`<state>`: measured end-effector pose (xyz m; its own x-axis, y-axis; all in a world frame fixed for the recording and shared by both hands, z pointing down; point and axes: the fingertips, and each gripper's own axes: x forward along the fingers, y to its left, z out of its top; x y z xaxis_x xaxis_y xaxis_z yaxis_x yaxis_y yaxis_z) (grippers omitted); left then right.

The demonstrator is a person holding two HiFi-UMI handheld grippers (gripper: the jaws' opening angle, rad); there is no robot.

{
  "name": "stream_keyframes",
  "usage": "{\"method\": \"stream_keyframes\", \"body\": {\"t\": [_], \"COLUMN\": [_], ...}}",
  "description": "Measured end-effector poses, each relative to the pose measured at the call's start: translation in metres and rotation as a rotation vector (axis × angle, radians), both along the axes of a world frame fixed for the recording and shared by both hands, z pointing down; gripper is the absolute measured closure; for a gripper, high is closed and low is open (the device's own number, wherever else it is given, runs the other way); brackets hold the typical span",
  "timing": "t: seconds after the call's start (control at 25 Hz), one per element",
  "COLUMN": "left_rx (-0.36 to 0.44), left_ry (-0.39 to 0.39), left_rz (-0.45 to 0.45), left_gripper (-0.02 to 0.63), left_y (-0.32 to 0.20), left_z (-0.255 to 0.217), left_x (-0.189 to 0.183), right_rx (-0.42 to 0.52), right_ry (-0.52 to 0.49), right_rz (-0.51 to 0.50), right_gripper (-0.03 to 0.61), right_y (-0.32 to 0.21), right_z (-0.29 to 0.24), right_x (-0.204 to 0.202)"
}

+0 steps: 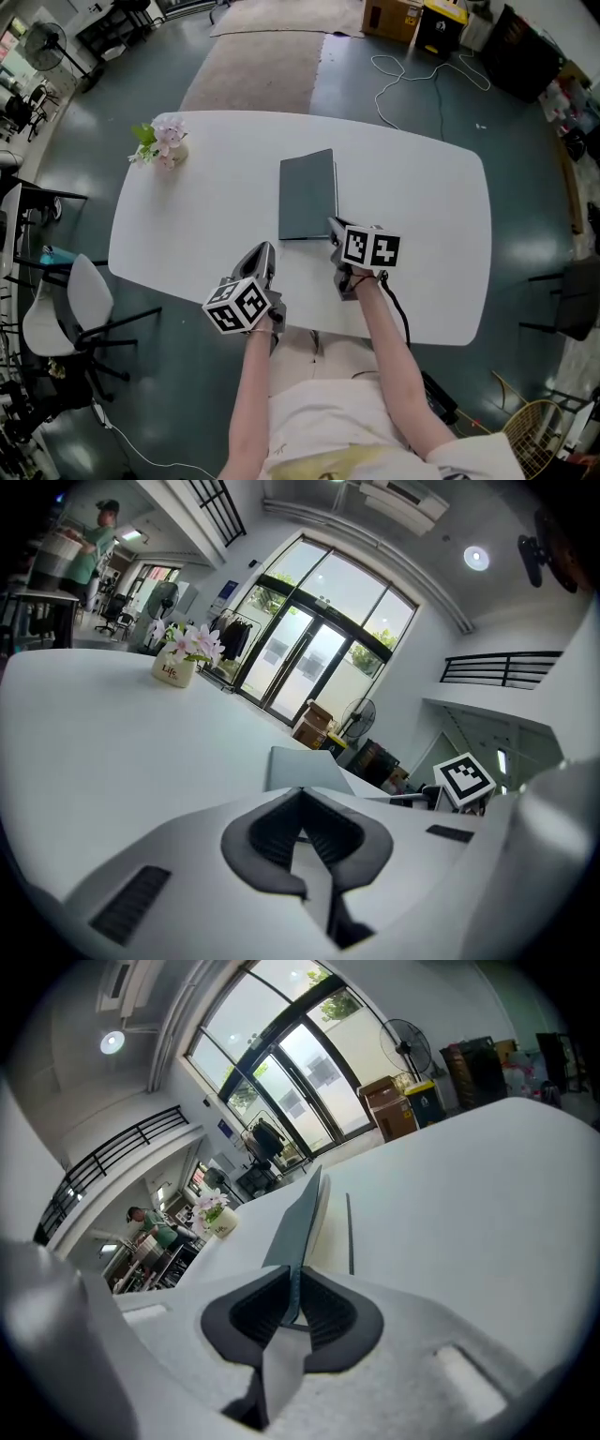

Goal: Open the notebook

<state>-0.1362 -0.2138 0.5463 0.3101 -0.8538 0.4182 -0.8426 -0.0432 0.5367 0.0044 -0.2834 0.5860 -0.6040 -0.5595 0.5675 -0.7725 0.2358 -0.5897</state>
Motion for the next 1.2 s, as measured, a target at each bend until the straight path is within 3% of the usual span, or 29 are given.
{"method": "stream_keyframes", "body": {"t": [0.52,1.2], "left_rx": [0.058,0.068], "left_ry": [0.017,0.073], "left_rz": [-0.046,0.141], "left_gripper": [0.615,0.615], "left_y": [-0.006,-0.05], "left_z": [-0.023,-0.018], "left_x": [-0.042,-0.139], "right_rx": [0.126,0.229], "right_ry": [0.093,0.303], "right_rz": [-0.085,-0.036], "right_gripper": [0.538,0.541], "right_y": [0.0,0.001], "right_z": [-0.045,-0.077], "right_x": [-0.036,-0.125]}}
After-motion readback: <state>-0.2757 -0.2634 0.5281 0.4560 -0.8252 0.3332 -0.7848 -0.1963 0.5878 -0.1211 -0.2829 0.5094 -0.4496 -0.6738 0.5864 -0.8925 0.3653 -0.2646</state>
